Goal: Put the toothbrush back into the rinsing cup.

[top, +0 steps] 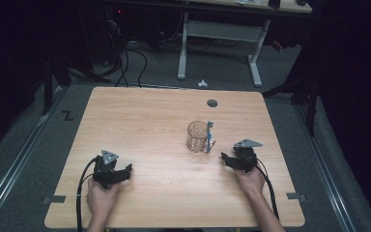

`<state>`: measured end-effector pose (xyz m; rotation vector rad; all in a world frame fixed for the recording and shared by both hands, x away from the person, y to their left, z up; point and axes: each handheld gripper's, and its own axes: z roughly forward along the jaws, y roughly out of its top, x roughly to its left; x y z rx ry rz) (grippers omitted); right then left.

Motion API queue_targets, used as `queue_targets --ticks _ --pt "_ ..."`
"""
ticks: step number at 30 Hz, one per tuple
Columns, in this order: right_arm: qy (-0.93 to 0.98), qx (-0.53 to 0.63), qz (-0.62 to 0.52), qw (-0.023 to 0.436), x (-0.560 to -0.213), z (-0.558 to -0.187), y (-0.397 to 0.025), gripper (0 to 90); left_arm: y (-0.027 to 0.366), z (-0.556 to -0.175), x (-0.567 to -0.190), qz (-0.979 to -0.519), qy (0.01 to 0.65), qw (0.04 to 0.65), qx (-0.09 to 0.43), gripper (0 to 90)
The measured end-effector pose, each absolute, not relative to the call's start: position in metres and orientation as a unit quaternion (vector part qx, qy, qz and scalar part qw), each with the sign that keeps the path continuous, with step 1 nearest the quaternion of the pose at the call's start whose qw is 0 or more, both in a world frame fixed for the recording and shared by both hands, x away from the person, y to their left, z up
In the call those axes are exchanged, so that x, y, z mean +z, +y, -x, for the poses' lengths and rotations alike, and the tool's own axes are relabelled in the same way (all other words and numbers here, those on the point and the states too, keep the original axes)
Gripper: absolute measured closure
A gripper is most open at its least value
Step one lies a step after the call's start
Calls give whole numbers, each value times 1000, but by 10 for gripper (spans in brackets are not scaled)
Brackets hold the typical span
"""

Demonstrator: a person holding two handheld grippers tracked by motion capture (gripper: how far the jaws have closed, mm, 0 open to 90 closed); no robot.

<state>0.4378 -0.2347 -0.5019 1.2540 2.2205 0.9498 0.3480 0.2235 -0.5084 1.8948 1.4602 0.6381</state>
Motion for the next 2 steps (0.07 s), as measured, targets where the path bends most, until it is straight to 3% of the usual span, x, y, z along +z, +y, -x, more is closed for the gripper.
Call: queue_targets --ticks 2 --pt "798 341 -450 210 -502 -437 -235 397 224 -348 -508 -723 557 327 243 236"
